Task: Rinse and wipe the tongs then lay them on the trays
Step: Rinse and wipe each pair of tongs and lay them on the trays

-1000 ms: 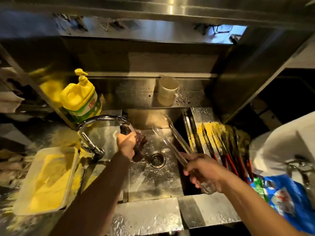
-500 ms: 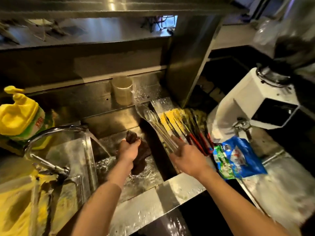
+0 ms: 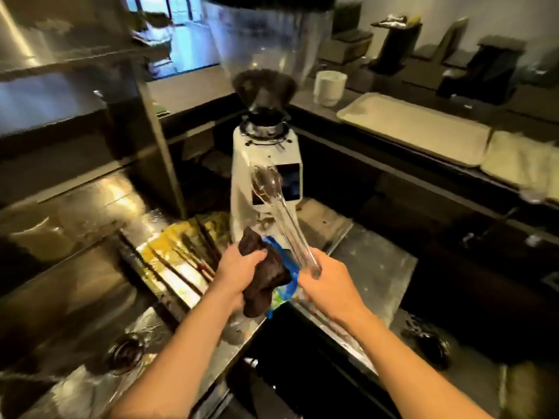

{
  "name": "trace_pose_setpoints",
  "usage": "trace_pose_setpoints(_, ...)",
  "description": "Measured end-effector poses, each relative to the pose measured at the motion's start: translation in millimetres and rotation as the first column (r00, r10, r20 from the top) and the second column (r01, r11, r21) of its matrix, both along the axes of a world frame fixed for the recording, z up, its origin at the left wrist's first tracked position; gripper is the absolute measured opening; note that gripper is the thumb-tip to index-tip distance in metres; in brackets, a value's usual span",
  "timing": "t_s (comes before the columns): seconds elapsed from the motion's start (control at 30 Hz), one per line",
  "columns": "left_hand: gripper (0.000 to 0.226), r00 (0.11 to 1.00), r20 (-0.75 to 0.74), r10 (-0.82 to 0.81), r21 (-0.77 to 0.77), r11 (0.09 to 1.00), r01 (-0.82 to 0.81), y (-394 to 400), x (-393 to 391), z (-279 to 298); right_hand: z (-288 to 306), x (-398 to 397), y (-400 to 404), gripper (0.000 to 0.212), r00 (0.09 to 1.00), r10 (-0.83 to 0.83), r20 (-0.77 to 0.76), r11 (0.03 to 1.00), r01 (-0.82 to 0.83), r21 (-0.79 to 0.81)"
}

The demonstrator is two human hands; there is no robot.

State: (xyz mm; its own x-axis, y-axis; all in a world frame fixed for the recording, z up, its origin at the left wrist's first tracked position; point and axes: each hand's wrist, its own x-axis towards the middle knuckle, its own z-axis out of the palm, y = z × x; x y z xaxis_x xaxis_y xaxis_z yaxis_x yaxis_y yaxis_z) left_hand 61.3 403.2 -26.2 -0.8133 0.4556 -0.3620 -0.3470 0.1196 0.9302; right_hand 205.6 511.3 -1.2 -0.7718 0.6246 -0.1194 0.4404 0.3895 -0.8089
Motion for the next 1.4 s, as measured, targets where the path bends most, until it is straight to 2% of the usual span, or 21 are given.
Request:
trace_pose_setpoints(0.13,0.013,0.981,0.038,-0.189,0.004,0.982,0.189,91.0,57.9,1.1,-0.3,61.5,74.2,0.024,0.98,-0.197,-0.026,0.968,0.19,-0.164)
trace_pose_setpoints(0.27,0.021,0.961,0.123,-0.246,0.036,0.969,0.244,166.0,108.7,4.3,7.0,109.7,129.3,0.008,0.942,-0.33,-0.068,0.909,0.297,-0.293)
trace_pose_setpoints(0.33,0.028,0.946,0.156,-0.284,0.048,0.959,0.28,195.9,132.4,6.7,17.2,130.8,151.2,0.019,0.904,-0.406,-0.137,0.852,0.319,-0.416)
trace_pose_setpoints(0.43,0.021,0.923,0.126,-0.363,0.034,0.932,0.361,233.3,162.8,12.4,43.3,159.8,182.5,0.027,0.791,-0.549,-0.27,0.721,0.285,-0.632)
trace_pose_setpoints(0.47,0.016,0.914,0.109,-0.39,0.031,0.921,0.389,243.5,171.5,14.0,52.8,168.9,193.9,0.03,0.747,-0.587,-0.311,0.692,0.265,-0.671)
trace_pose_setpoints(0.57,0.012,0.87,0.098,-0.483,0.05,0.875,0.481,267.8,191.7,19.5,81.4,192.4,231.1,0.037,0.656,-0.637,-0.404,0.697,0.267,-0.666)
trace_pose_setpoints(0.67,0.018,0.848,0.091,-0.521,0.031,0.853,0.521,293.6,209.2,25.3,105.3,215.1,271.2,0.034,0.631,-0.693,-0.349,0.688,0.433,-0.582)
trace_pose_setpoints(0.77,0.021,0.827,0.083,-0.556,0.039,0.831,0.555,316.1,221.4,32.2,116.1,232.5,308.7,0.02,0.691,-0.697,-0.191,0.701,0.601,-0.384)
trace_pose_setpoints(0.87,0.023,0.795,0.067,-0.603,0.038,0.797,0.602,334.5,231.3,38.7,117.8,242.7,338.2,0.042,0.7,-0.714,0.021,0.698,0.714,-0.05)
trace_pose_setpoints(0.93,0.026,0.776,0.061,-0.628,0.027,0.778,0.627,342.0,235.7,41.2,117.3,246.6,351.7,0.048,0.659,-0.735,0.161,0.679,0.715,0.17)
trace_pose_setpoints(1.0,0.027,0.765,0.064,-0.641,0.029,0.767,0.64,345.3,238.1,42.0,112.2,247.1,363.3,0.049,0.627,-0.74,0.244,0.672,0.678,0.299)
trace_pose_setpoints(1.17,0.026,0.758,0.065,-0.649,0.039,0.761,0.648,349.4,236.3,41.3,99.1,234.1,387.0,0.071,0.533,-0.792,0.297,0.607,0.635,0.478)
trace_pose_setpoints(1.4,0.026,0.777,0.08,-0.624,0.058,0.781,0.621,345.7,224.0,42.7,110.2,219.7,409.1,0.083,0.474,-0.819,0.323,0.572,0.629,0.526)
